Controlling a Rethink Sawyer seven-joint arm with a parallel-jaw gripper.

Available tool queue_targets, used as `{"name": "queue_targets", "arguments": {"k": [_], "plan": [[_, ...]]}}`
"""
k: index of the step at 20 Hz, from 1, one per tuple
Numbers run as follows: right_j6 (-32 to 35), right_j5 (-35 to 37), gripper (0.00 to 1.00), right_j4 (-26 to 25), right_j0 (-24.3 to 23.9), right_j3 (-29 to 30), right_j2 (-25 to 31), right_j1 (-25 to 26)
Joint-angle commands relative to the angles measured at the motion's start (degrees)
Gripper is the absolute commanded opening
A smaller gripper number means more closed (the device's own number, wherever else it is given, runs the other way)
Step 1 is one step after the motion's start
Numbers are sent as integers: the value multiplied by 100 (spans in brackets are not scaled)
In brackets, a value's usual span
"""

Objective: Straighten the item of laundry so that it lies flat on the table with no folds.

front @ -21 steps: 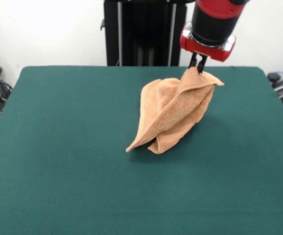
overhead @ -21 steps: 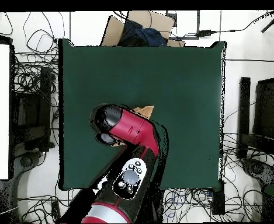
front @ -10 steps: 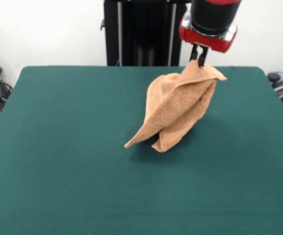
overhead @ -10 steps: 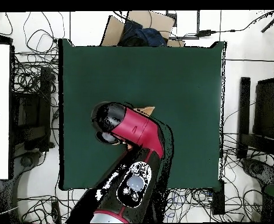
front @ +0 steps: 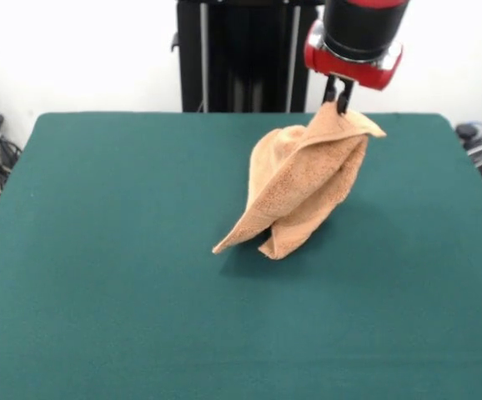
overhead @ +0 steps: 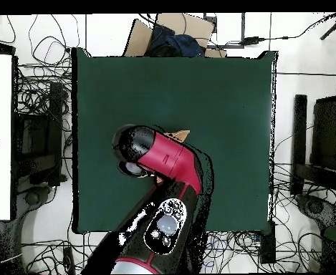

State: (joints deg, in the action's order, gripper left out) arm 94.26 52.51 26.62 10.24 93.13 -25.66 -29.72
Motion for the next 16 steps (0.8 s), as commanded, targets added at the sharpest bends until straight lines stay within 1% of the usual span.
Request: {"name": "queue_targets", "arguments": {"k": [1, 9, 12, 15, 16], "plan": [[1231, 91, 0, 108, -174, 79, 655, 69], [1449, 720, 0, -89, -27, -201, 408, -105], [1507, 819, 0, -117, 3, -302, 364, -94], [1532, 970, 0, -169, 35, -337, 271, -162], [1517, 1006, 0, -198, 87, -237, 225, -257]]}}
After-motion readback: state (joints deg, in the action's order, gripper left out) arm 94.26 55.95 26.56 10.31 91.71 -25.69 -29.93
